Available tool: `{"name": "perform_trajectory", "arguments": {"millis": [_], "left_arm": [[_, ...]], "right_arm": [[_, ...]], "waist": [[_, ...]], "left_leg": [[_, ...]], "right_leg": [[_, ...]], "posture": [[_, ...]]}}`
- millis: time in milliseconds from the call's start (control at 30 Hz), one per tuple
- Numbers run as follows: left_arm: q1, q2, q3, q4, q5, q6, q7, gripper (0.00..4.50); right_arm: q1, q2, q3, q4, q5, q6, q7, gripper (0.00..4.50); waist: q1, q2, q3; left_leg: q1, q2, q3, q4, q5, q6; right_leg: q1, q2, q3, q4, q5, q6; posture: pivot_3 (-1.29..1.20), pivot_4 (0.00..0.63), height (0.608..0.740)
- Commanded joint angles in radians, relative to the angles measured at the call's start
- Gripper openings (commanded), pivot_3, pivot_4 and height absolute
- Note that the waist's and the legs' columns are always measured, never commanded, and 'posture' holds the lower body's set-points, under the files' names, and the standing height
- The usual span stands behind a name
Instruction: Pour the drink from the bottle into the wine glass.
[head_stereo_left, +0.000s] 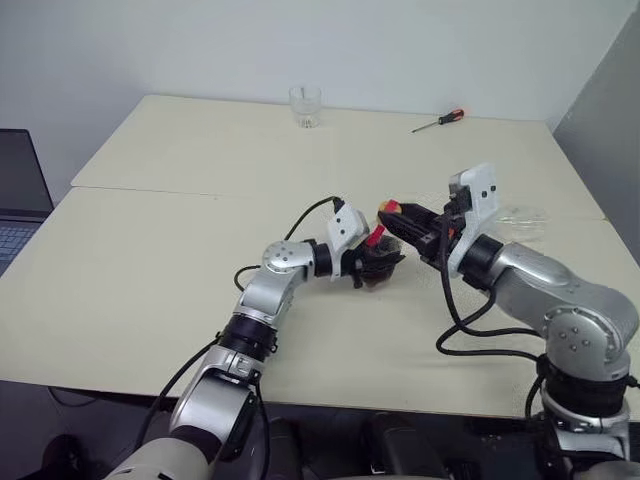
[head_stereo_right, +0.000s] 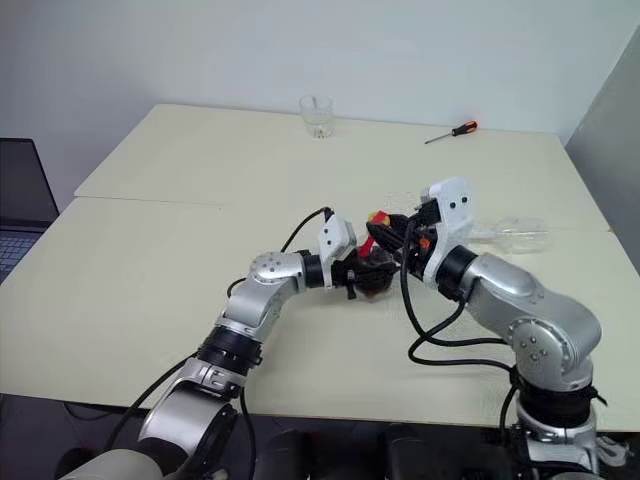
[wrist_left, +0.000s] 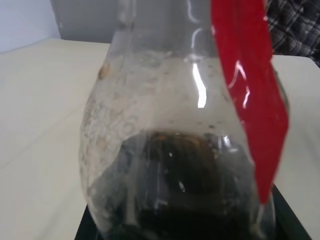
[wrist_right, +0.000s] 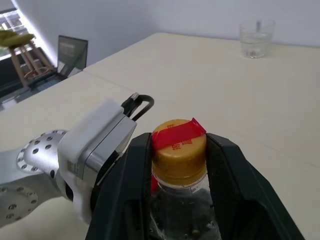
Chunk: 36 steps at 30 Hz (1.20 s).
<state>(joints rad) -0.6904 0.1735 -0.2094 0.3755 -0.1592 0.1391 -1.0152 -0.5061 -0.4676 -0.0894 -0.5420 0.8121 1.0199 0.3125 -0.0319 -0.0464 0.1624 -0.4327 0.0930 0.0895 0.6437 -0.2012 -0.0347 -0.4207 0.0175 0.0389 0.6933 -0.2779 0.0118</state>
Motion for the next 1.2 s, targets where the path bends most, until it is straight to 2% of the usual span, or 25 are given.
{"name": "perform_trajectory", "arguments": {"millis": [33,167,267,467,633,1000,1100,1200], "left_arm": [[-0.012,0.011,0.006,-0.08,-0.041,0.028,-0.03,1.49],[0.008,0.016,-0.006,-0.118,-0.044,0.055,-0.036,1.39],[0.029,0.019,-0.005,-0.137,-0.042,0.062,-0.024,1.33],[0.05,0.015,-0.009,-0.154,-0.038,0.064,0.003,1.29],[0.032,0.008,-0.016,-0.123,-0.026,0.043,0.015,1.27],[-0.009,-0.014,-0.013,-0.066,-0.025,0.014,0.02,1.27],[-0.008,-0.017,-0.012,-0.064,-0.025,0.011,0.019,1.27],[-0.011,-0.021,-0.012,-0.056,-0.025,0.008,0.017,1.26]], "right_arm": [[-0.064,-0.107,0.053,0.118,-0.023,-0.133,0.323,1.24],[-0.145,-0.191,0.174,0.28,-0.106,-0.248,0.594,1.24],[-0.228,-0.189,0.248,0.431,-0.202,-0.356,0.724,1.24],[-0.335,-0.15,0.317,0.682,-0.336,-0.517,0.889,1.24],[-0.372,-0.137,0.328,0.78,-0.377,-0.593,1.018,1.24],[-0.417,-0.135,0.293,0.801,-0.371,-0.533,1.091,1.24],[-0.427,-0.138,0.283,0.788,-0.367,-0.461,1.056,1.24],[-0.429,-0.142,0.27,0.767,-0.37,-0.409,1.023,2.3]], "waist": [[-0.001,0.001,0.0],[-0.001,0.002,0.001],[-0.002,0.004,0.002],[0.002,0.007,0.005],[0.003,0.008,0.005],[0.003,0.01,0.006],[0.002,0.011,0.007],[0.003,0.011,0.007]], "left_leg": [[0.0,0.0,0.0,0.0,0.0,0.0],[0.0,0.0,-0.001,-0.001,0.0,0.0],[0.0,0.0,-0.002,-0.001,0.0,0.0],[0.0,0.0,-0.001,-0.001,0.0,0.0],[0.0,0.0,0.0,0.0,0.0,0.0],[0.0,0.0,0.0,0.0,0.0,0.0],[0.0,0.0,0.001,0.0,0.0,0.0],[0.0,0.0,0.001,0.0,0.0,0.0]], "right_leg": [[0.0,0.0,0.0,0.0,0.0,0.0],[0.0,0.001,0.001,-0.002,0.0,0.0],[0.0,0.002,0.001,-0.003,0.0,0.0],[0.0,0.002,0.0,-0.003,0.0,-0.001],[0.0,0.002,0.0,-0.003,0.002,-0.004],[0.0,0.002,0.0,-0.002,0.003,-0.005],[0.0,0.002,0.0,-0.002,0.003,-0.005],[-0.001,0.002,0.0,-0.002,0.003,-0.005]], "posture": [[0.0,0.15,0.74],[0.0,0.15,0.74],[0.0,0.15,0.74],[0.0,0.15,0.74],[0.0,0.15,0.74],[0.0,0.15,0.74],[0.0,0.15,0.74],[0.0,0.15,0.74]]}}
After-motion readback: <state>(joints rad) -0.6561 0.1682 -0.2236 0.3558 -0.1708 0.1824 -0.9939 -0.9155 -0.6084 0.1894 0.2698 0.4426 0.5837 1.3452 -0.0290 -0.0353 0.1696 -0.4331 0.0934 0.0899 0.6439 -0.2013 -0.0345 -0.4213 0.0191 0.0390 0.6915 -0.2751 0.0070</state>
